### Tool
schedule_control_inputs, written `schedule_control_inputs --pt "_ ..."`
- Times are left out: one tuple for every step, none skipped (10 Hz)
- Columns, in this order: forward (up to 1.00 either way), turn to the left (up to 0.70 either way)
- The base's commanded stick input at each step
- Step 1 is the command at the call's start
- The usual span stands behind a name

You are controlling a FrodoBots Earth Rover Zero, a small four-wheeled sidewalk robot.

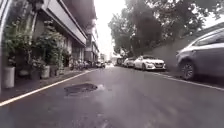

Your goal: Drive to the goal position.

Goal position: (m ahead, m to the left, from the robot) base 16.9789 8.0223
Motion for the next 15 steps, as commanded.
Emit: schedule_control_inputs --pt "0.69 0.0" --pt "0.69 0.0" --pt "0.68 0.0" --pt "0.68 0.0" --pt "0.69 0.0" --pt "0.7 0.0" --pt "0.7 0.0" --pt "0.68 0.0" --pt "0.68 0.0" --pt "0.68 0.05" --pt "0.7 0.12" --pt "0.7 0.12" --pt "0.69 0.12" --pt "0.69 0.12" --pt "0.69 0.12"
